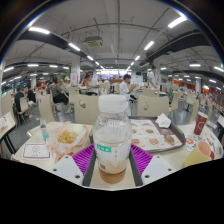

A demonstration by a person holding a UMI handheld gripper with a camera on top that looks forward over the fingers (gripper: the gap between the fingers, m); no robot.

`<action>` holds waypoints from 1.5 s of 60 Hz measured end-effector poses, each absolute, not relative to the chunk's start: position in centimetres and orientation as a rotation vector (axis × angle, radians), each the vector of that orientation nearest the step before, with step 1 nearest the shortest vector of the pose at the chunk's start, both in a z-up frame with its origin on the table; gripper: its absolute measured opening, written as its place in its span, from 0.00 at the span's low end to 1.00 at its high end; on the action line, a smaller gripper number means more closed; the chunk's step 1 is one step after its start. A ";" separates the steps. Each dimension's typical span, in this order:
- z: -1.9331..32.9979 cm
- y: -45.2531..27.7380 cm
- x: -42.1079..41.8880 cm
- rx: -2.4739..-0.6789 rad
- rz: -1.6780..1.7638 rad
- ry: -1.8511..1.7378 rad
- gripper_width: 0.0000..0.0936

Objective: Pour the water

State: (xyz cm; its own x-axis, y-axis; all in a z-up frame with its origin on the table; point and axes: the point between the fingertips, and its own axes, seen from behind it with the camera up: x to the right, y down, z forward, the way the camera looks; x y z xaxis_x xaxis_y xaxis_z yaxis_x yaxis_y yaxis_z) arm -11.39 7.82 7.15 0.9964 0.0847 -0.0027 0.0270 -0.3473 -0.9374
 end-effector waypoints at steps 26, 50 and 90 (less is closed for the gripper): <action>11.0 5.8 -10.9 -1.936 0.162 -0.056 0.44; 22.7 3.9 -2.7 -1.620 1.390 0.964 0.44; 18.0 3.6 5.2 -1.585 1.642 1.275 0.44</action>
